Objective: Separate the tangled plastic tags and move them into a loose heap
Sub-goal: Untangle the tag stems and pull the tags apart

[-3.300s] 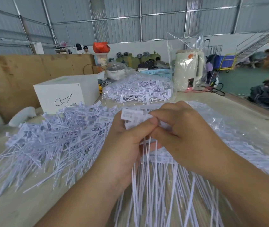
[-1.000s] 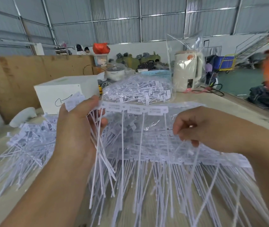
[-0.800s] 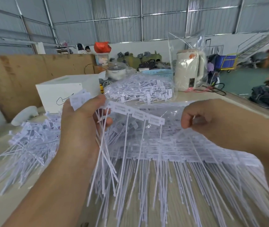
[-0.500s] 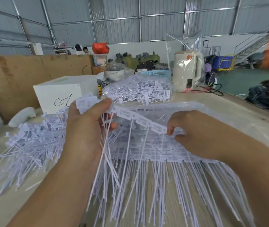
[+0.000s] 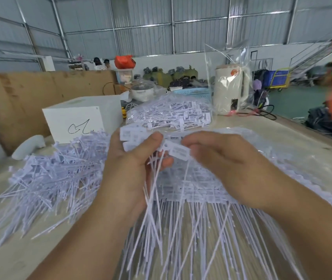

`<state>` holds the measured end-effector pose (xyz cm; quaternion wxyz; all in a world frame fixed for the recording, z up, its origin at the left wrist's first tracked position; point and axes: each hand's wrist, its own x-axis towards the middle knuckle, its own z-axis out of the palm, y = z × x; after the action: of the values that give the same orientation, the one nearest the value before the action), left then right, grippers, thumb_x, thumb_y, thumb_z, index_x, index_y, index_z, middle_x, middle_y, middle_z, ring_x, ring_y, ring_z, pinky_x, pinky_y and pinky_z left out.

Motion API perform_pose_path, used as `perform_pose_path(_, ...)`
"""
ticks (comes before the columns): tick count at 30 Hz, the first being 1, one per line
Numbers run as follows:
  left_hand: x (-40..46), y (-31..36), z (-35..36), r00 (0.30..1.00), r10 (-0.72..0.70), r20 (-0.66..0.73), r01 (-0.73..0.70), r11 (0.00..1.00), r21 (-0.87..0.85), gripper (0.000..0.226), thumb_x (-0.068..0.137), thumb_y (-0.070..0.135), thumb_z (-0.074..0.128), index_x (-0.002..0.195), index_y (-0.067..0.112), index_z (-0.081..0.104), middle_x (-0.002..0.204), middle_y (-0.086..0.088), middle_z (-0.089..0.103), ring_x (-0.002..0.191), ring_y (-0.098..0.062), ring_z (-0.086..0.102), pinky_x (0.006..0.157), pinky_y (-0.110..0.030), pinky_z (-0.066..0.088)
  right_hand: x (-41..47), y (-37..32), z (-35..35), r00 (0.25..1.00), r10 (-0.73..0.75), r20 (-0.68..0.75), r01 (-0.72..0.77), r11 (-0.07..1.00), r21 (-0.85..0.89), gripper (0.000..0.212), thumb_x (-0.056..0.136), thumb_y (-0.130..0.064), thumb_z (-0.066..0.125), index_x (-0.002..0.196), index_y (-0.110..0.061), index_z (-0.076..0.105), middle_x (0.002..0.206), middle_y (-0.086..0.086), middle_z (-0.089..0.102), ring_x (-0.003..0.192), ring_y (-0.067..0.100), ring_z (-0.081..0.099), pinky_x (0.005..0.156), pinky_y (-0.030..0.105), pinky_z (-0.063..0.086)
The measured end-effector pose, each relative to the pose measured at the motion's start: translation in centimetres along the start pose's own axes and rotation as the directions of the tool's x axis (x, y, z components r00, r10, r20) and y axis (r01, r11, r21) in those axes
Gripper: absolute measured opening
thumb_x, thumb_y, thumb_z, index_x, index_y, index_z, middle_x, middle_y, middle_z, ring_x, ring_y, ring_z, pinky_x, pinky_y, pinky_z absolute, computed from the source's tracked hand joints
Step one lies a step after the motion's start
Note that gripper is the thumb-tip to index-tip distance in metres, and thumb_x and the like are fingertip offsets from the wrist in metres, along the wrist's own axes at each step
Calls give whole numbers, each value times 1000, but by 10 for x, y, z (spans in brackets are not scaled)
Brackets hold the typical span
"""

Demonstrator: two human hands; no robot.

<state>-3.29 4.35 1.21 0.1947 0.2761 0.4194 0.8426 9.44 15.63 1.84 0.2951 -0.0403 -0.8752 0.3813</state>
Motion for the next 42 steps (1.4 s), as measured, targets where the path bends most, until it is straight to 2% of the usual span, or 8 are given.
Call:
perform_pose_path(5, -9, -6, 7, 995, -31, 92, 27, 999, 42, 57, 71, 9, 71, 125, 6, 53, 100, -18, 72, 73, -27, 71, 57, -31, 56, 2, 5, 9, 998, 20, 56, -16, 997, -73, 37, 95, -39, 57, 77, -8, 51, 57, 0, 45, 53, 22, 44, 52, 42, 39)
perform_pose_path(17, 7, -14, -6, 963, -245, -111, 225, 960, -167, 41, 90, 4, 60, 130, -5, 54, 78, -10, 62, 49, -16, 59, 46, -20, 51, 7, 0, -7, 838, -95, -538, 43, 993, -108, 37, 99, -36, 50, 73, -10, 51, 56, 3, 41, 46, 6, 34, 41, 19, 29)
perform_pose_path(21, 0, -12, 1, 986, -158, -46, 156, 986, -55, 47, 85, 7, 66, 130, 0, 52, 91, -13, 66, 58, -18, 64, 50, -23, 52, 3, 3, -1, 986, -7, -165, 9, 1000, 14, 27, 90, -51, 55, 111, -34, 52, 64, -16, 54, 47, 12, 46, 42, 32, 39)
perform_pose_path(24, -14, -12, 10, 988, -115, 103, 111, 993, 45, 50, 74, 18, 71, 121, 9, 56, 94, -10, 73, 70, -19, 71, 54, -26, 54, 5, 12, 11, 999, 14, 38, -9, 994, -113, 54, 93, -44, 57, 137, -49, 26, 85, -31, 56, 75, 4, 67, 70, 28, 53)
perform_pose_path(31, -16, -10, 11, 971, -185, 151, 150, 964, 220, 52, 62, 4, 77, 110, 14, 59, 88, -11, 74, 66, -20, 71, 52, -29, 54, 4, 15, 8, 984, 84, 156, -36, 956, -291, 72, 93, -46, 45, 141, -60, -8, 107, -35, 47, 90, -6, 61, 78, 21, 50)
perform_pose_path(35, -16, -9, 11, 978, -131, 160, 101, 978, 185, 56, 60, 3, 73, 113, 12, 59, 95, -12, 75, 82, -25, 74, 64, -34, 60, 5, 12, 3, 990, 85, 110, -57, 969, -241, 73, 83, -62, 55, 144, -45, 19, 108, -26, 53, 89, -8, 56, 77, 25, 47)
perform_pose_path(38, -14, -2, 11, 986, -100, 132, 86, 990, 114, 53, 58, 4, 72, 109, 8, 58, 88, -11, 74, 74, -23, 73, 57, -27, 57, 3, 9, -3, 983, 103, 149, -76, 982, -175, 59, 79, -72, 54, 97, -17, 62, 77, -6, 65, 70, 18, 63, 66, 46, 50)
perform_pose_path(42, -9, 3, 3, 990, -95, 108, 83, 991, 107, 58, 61, 7, 72, 116, 4, 57, 85, -11, 71, 66, -19, 69, 52, -25, 54, 3, 10, -1, 982, 97, 161, -90, 995, -48, 49, 86, -59, 53, 71, -12, 56, 59, 3, 50, 56, 23, 50, 58, 44, 41)
